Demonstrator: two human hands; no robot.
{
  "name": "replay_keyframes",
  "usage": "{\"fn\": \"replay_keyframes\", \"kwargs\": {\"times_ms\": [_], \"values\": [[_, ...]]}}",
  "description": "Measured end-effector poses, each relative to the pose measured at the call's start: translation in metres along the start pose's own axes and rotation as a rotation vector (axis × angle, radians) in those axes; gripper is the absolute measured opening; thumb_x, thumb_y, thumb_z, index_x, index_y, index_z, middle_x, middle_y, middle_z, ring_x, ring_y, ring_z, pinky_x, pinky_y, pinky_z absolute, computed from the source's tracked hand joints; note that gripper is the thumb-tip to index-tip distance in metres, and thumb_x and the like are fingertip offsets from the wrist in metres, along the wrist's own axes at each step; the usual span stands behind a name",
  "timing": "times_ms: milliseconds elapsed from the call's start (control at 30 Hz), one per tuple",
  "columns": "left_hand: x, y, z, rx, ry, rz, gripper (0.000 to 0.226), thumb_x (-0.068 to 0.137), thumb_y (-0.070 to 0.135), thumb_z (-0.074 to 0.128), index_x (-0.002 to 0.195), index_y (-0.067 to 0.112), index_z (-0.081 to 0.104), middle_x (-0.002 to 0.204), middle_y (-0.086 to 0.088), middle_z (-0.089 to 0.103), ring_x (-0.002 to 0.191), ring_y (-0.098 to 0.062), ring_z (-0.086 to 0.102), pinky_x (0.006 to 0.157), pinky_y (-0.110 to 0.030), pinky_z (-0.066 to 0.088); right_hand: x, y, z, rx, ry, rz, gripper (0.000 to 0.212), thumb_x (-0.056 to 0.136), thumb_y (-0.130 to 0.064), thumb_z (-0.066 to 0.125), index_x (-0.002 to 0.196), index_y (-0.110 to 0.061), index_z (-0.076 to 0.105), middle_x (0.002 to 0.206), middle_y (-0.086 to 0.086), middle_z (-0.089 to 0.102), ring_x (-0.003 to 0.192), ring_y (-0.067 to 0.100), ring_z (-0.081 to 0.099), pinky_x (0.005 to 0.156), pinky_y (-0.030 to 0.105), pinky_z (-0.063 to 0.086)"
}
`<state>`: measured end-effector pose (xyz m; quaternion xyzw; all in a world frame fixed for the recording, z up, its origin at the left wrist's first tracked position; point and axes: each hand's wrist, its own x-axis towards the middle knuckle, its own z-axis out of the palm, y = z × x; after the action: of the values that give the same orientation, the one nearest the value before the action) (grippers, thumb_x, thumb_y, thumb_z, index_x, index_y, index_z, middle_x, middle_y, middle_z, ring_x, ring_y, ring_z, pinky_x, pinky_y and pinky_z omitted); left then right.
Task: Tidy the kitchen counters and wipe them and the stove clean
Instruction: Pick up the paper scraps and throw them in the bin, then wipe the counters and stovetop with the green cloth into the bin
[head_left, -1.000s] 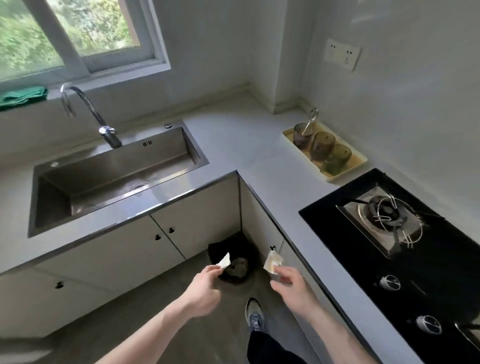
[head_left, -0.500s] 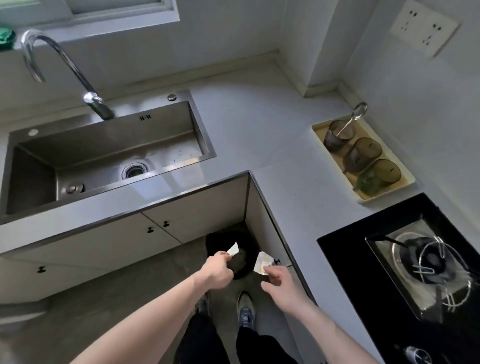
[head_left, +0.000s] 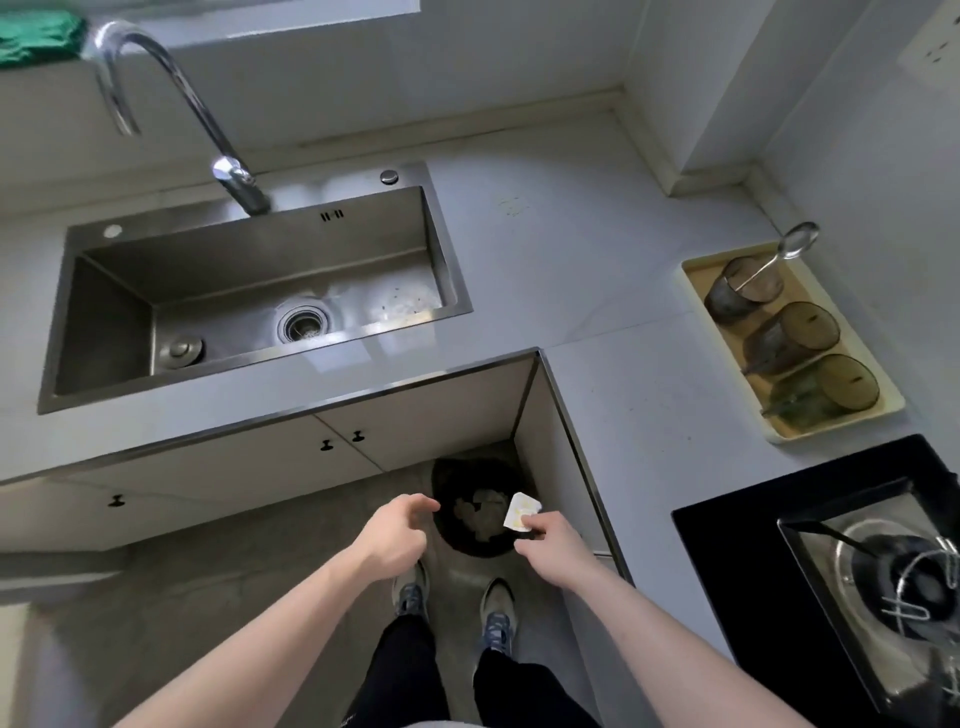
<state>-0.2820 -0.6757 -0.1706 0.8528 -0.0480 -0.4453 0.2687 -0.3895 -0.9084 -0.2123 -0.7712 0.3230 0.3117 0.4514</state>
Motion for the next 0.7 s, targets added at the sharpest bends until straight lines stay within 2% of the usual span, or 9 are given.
{"fn": "replay_keyframes", "kwargs": {"times_ms": [100,200,300,433,467,567,633,700], "values": [[-0.024,-0.014,-0.017,-0.015,0.081,0.025,0.061,0.082,0.000,0.043,0.132,0.031,0.060,0.134,0.013,0.057,0.123,-0.007,0.053,0.099,-0.021,0.044,0.013,-0.019,-0.002,-0.036,-0.030,0.003,0.059,0.092,-0.026,0.066,0.148,-0.016,0.050,0.145,0.004,0.053,0.114,0.022,0.059,0.083,0.025,0.047],[-0.044,-0.028,-0.030,-0.034,0.155,0.038,0.060,0.082,0.001,0.044,0.128,0.036,0.059,0.134,0.017,0.055,0.127,-0.005,0.052,0.102,-0.021,0.041,0.026,-0.039,-0.001,-0.070,-0.069,-0.015,0.060,0.092,-0.019,0.063,0.150,-0.014,0.047,0.150,0.004,0.049,0.128,0.024,0.055,0.092,0.024,0.044],[-0.066,-0.041,-0.041,-0.069,0.212,0.040,0.060,0.082,0.002,0.045,0.128,0.039,0.058,0.135,0.021,0.054,0.127,-0.001,0.050,0.103,-0.019,0.039,0.033,-0.053,0.003,-0.110,-0.085,-0.011,0.058,0.090,-0.017,0.063,0.147,-0.016,0.051,0.147,0.003,0.054,0.129,0.023,0.055,0.101,0.026,0.044],[-0.096,-0.055,-0.055,-0.127,0.289,0.072,0.060,0.083,0.003,0.047,0.127,0.042,0.058,0.136,0.028,0.052,0.126,0.004,0.050,0.105,-0.019,0.039,0.024,-0.068,0.009,-0.100,-0.072,-0.055,0.052,0.092,-0.017,0.065,0.143,-0.020,0.056,0.145,0.001,0.056,0.127,0.020,0.056,0.097,0.024,0.042],[-0.103,-0.059,-0.060,-0.137,0.306,0.081,0.059,0.083,0.004,0.047,0.126,0.043,0.059,0.135,0.030,0.051,0.127,0.004,0.050,0.106,-0.020,0.040,0.021,-0.072,0.011,-0.093,-0.066,-0.080,0.052,0.092,-0.019,0.066,0.143,-0.022,0.056,0.147,0.000,0.054,0.125,0.018,0.057,0.097,0.023,0.043],[-0.120,-0.071,-0.082,-0.149,0.351,0.104,0.058,0.084,0.005,0.046,0.126,0.044,0.058,0.135,0.035,0.048,0.127,0.008,0.047,0.106,-0.019,0.040,0.007,-0.096,0.018,-0.089,-0.044,-0.166,0.051,0.092,-0.022,0.067,0.141,-0.027,0.056,0.141,-0.003,0.055,0.099,0.006,0.062,0.085,0.021,0.050],[-0.132,-0.081,-0.103,-0.166,0.380,0.127,0.058,0.085,0.007,0.046,0.126,0.045,0.058,0.136,0.036,0.047,0.127,0.010,0.047,0.107,-0.019,0.041,-0.004,-0.122,0.027,-0.063,-0.038,-0.246,0.050,0.093,-0.022,0.067,0.141,-0.028,0.056,0.140,-0.005,0.055,0.107,0.008,0.061,0.091,0.021,0.048],[-0.144,-0.093,-0.126,-0.168,0.417,0.148,0.056,0.087,0.008,0.047,0.127,0.046,0.058,0.136,0.037,0.047,0.128,0.013,0.046,0.109,-0.020,0.041,-0.018,-0.157,0.037,-0.026,-0.048,-0.342,0.048,0.094,-0.024,0.066,0.140,-0.032,0.054,0.146,-0.014,0.045,0.120,0.008,0.056,0.093,0.018,0.044]]}}
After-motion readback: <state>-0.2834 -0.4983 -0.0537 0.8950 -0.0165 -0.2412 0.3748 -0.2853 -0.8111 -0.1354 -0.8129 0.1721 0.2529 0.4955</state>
